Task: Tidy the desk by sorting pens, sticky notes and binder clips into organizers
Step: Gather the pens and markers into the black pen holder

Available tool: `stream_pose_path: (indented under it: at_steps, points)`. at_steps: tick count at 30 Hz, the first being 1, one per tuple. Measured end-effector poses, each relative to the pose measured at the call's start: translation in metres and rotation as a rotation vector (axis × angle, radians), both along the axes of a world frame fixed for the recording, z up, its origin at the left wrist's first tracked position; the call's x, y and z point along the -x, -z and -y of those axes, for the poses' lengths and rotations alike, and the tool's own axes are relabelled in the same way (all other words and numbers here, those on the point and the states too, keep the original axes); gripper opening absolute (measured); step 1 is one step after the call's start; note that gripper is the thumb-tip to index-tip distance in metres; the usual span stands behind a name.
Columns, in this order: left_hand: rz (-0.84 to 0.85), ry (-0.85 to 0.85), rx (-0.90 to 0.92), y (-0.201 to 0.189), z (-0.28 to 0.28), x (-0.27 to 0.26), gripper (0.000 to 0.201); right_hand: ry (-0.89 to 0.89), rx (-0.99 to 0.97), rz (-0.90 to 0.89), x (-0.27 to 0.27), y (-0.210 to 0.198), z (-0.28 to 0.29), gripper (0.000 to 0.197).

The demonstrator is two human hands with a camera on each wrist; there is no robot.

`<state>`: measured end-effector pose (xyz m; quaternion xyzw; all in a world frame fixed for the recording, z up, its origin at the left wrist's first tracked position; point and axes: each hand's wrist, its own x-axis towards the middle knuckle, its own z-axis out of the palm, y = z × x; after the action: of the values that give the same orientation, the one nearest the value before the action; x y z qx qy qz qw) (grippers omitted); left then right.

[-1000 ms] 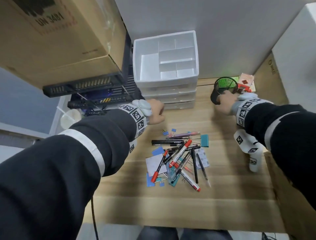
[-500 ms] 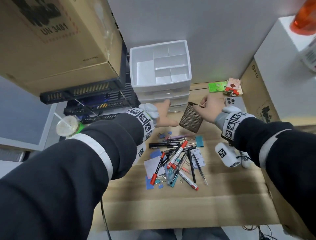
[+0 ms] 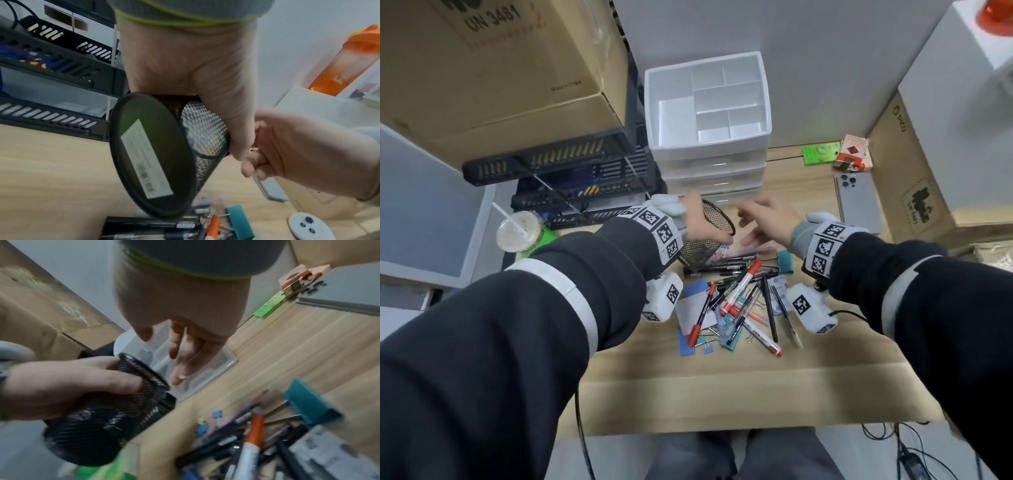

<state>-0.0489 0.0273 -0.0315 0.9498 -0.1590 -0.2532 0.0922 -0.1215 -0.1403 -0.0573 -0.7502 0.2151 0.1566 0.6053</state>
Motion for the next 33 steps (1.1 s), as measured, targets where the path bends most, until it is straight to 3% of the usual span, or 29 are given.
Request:
stream_pose_path:
  at_steps: [3,5,13,16,20,29,33]
  points:
    - [-0.014,-0.017,-0.034,0.000,-0.014,0.009,0.101,-0.233,0.512,-0.173,0.013,0.022,0.014,0.019]
    - [-0.034,-0.012,-0.045,0.004,-0.022,0.015,0.095,-0.407,0.655,-0.351,0.029,0.036,0.020,0.024]
    - [-0.098,0.046,-0.123,0.028,-0.053,0.033,0.106,-0.484,0.742,-0.479,0.058,0.092,0.002,0.039]
    - [-0.107,0.059,-0.140,0.038,-0.062,0.036,0.108,-0.500,0.824,-0.456,0.059,0.108,-0.005,0.030]
    - [-0.126,0.077,-0.167,0.047,-0.071,0.037,0.113,-0.528,0.847,-0.451,0.058,0.111,-0.011,0.017]
    - [-0.129,0.114,-0.159,0.047,-0.081,0.031,0.116,-0.544,0.844,-0.391,0.062,0.104,-0.015,0.024]
    - [-0.129,0.133,-0.161,0.046,-0.083,0.028,0.110,-0.552,0.809,-0.371,0.058,0.098,-0.016,0.014]
